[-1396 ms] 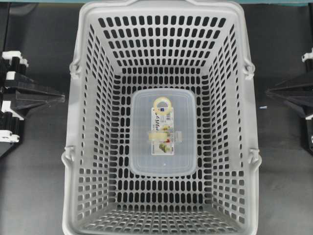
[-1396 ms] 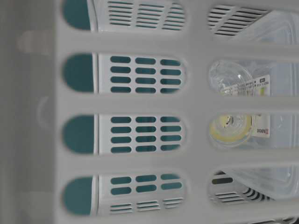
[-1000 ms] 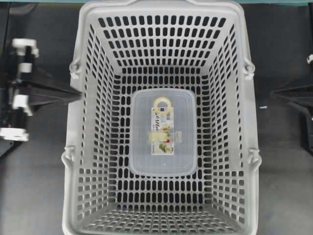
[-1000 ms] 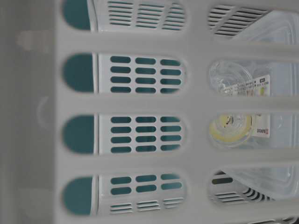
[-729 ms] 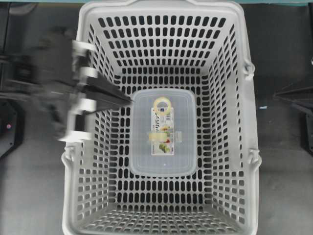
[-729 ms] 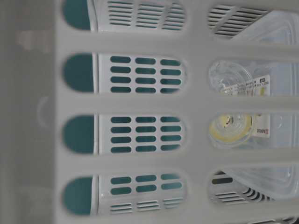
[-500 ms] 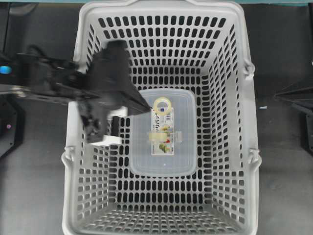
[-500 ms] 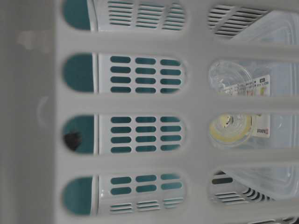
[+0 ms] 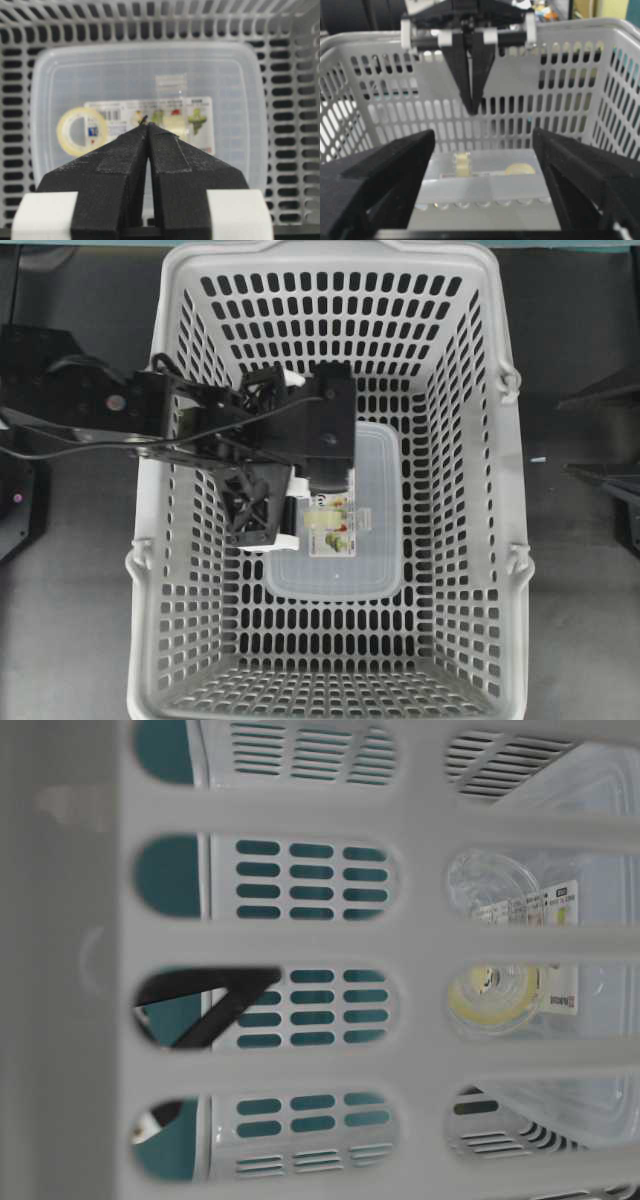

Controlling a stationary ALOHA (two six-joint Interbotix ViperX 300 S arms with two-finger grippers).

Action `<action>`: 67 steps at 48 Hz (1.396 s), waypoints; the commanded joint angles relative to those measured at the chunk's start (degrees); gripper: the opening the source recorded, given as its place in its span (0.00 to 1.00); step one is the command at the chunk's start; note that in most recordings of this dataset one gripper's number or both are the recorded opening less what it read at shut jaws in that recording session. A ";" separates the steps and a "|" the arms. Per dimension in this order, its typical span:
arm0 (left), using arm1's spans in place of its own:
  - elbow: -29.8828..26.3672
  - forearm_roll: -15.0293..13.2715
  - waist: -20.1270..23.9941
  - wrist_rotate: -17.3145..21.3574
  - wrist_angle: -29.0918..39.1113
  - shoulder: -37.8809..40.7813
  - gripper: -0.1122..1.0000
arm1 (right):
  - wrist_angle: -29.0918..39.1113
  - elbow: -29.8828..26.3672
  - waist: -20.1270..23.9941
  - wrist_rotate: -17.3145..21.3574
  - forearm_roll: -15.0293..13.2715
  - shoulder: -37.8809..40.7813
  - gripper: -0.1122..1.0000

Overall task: Pick up the tape dispenser from the shopping basket with the left arm.
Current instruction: 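Move the left gripper over the basket toward the tape dispenser, then lower the open left gripper around the clear tape dispenser and close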

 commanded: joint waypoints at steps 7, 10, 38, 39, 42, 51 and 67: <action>-3.69 0.18 -0.79 -0.09 3.43 2.99 0.31 | -0.44 -1.14 0.35 0.00 0.26 -0.26 0.80; -4.66 0.18 -1.32 0.09 4.92 4.48 0.47 | -0.53 -1.05 0.35 0.00 0.26 -0.35 0.80; -7.03 0.26 -2.99 0.53 8.96 12.30 0.91 | -0.44 -0.62 0.44 0.00 0.26 -0.97 0.80; -6.94 0.18 -2.99 0.44 8.96 12.30 0.91 | -0.44 -0.62 0.44 0.00 0.26 -0.97 0.80; -6.59 0.18 -2.90 0.44 8.88 12.48 0.91 | -0.44 -0.53 0.44 0.00 0.26 -0.97 0.80; -5.01 0.18 -2.90 -0.18 7.65 13.71 0.90 | -0.44 -0.18 0.44 0.00 0.26 -0.97 0.80; -8.00 0.18 -3.25 0.53 11.16 11.87 0.37 | -0.44 0.26 0.44 0.09 0.26 -1.32 0.80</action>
